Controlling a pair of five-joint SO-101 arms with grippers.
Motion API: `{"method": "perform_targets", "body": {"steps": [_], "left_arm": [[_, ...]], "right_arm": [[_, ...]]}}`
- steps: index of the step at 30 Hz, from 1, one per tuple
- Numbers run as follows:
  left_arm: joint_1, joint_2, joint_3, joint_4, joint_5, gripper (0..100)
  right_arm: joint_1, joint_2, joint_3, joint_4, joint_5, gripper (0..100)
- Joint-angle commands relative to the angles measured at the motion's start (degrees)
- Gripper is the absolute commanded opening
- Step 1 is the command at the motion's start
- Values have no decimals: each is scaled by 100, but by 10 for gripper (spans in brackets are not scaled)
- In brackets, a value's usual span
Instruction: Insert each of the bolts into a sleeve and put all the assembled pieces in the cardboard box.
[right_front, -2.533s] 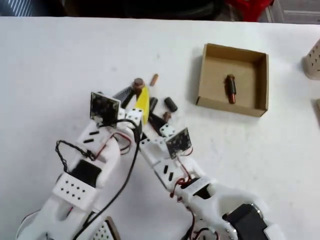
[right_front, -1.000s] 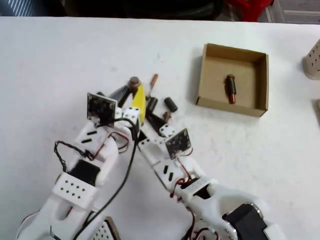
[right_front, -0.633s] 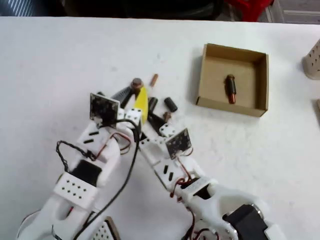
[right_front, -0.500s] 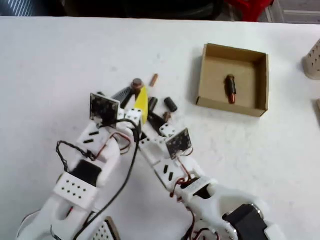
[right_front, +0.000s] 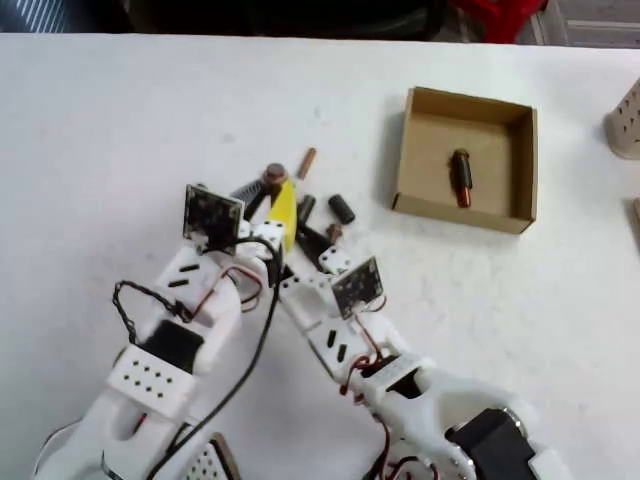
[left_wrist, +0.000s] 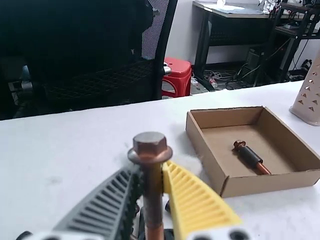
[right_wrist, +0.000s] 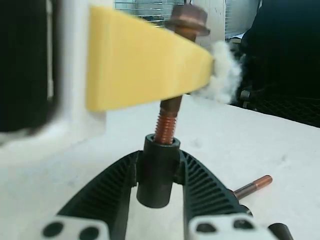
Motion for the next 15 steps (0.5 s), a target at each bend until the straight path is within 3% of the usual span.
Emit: {"method": "perform_targets", "body": {"steps": [1,5,12,15], "left_arm": [[101,-40,-343,18,-9,24],[101,-40,-316,18,-9,46],[40,-40,-308,475,0,326],[-13,-40,-316,703,-26,322]], "right_arm": [[75,-31,-44,-92,70,15],[75,-22,-44,-92,70,15],[145,-22,18,-119,70,15],[180,-66,9,-127,70,15]]}}
